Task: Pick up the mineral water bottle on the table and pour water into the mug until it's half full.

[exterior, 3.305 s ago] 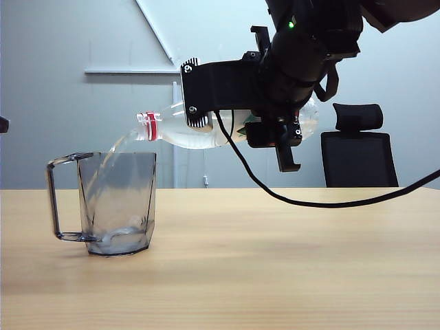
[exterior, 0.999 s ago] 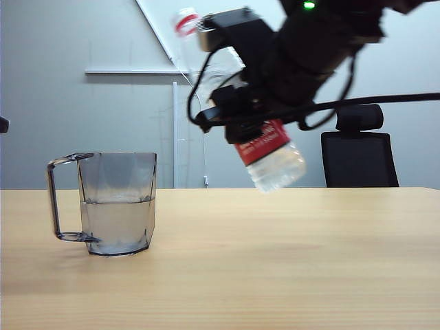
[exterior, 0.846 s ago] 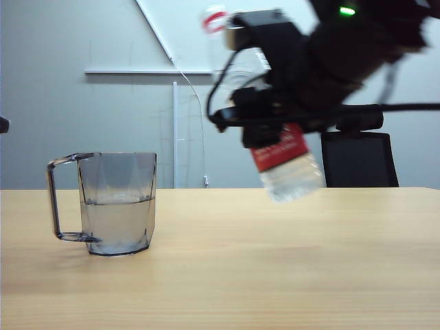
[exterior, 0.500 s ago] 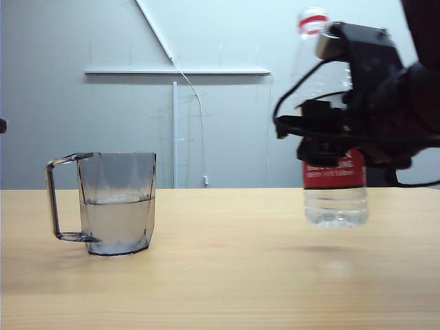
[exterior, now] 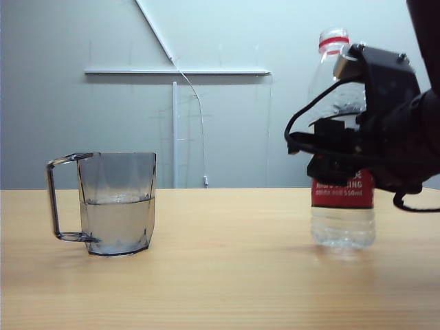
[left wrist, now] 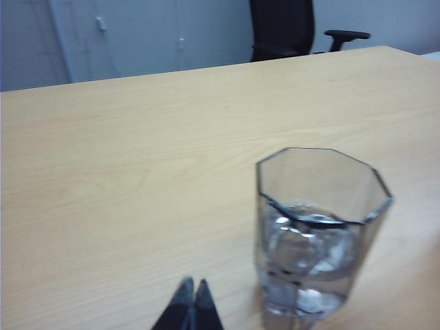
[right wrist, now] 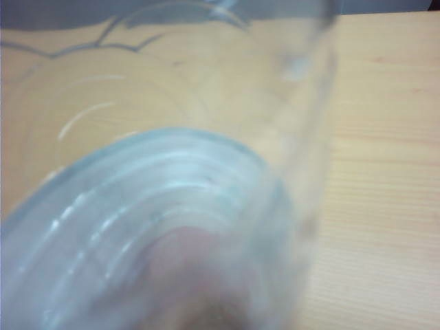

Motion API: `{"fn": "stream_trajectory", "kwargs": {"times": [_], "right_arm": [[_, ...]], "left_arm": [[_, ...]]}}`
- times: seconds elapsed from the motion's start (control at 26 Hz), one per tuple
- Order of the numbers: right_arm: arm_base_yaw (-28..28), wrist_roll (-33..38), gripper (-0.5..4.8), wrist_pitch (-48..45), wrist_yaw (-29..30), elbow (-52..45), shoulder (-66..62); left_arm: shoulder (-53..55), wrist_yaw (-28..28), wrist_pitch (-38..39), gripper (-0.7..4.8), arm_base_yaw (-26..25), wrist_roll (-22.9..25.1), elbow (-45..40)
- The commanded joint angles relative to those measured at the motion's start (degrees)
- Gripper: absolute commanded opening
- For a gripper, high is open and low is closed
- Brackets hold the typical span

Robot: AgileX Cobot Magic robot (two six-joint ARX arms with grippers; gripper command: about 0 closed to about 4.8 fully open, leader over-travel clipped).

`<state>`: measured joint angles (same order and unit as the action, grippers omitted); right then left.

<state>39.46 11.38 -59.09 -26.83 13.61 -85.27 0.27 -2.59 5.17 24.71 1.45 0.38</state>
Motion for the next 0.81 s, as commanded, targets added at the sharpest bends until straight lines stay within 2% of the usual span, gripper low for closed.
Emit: {"fn": "stream_trajectory", "kwargs": {"times": [0.04, 0.15, 0.27, 0.31, 0.54, 0.65, 0.73, 0.81], "right_arm": [[0.07, 0.72, 2.79, -7.78, -0.02, 0.28, -3.41], [0.28, 0.72, 2.85, -8.31, 0.02, -0.04, -4.55], [0.5, 0.63, 4.49, -11.47, -0.09, -1.92, -4.5], [0.48, 0.61, 4.68, -12.11, -0.09, -2.49, -4.5], [0.5, 0.61, 4.79, -20.85, -0.04, -8.66, -4.5], [0.52, 0.66, 4.79, -21.68, 0.39, -10.49, -4.26], [1.68, 0.7, 4.79, -21.7, 2.82, -11.96, -4.02], [4.46, 0.02, 4.79, -21.77, 0.61, -12.66, -3.21]], "left_arm": [[0.07, 0.22, -0.5, -0.02, -0.59, -0.17, 0.13], [0.07, 0.22, -0.5, -0.02, -0.59, -0.17, 0.13], [0.07, 0.24, -0.5, -0.02, -0.59, -0.17, 0.13], [0.07, 0.22, -0.5, -0.02, -0.59, -0.17, 0.13], [0.07, 0.24, -0.52, -0.02, -0.59, -0.17, 0.13], [0.07, 0.22, -0.52, -0.02, -0.59, -0.17, 0.13], [0.07, 0.24, -0.5, -0.02, -0.61, -0.17, 0.13], [0.07, 0.22, -0.52, -0.02, -1.05, -0.17, 0.13]]}}
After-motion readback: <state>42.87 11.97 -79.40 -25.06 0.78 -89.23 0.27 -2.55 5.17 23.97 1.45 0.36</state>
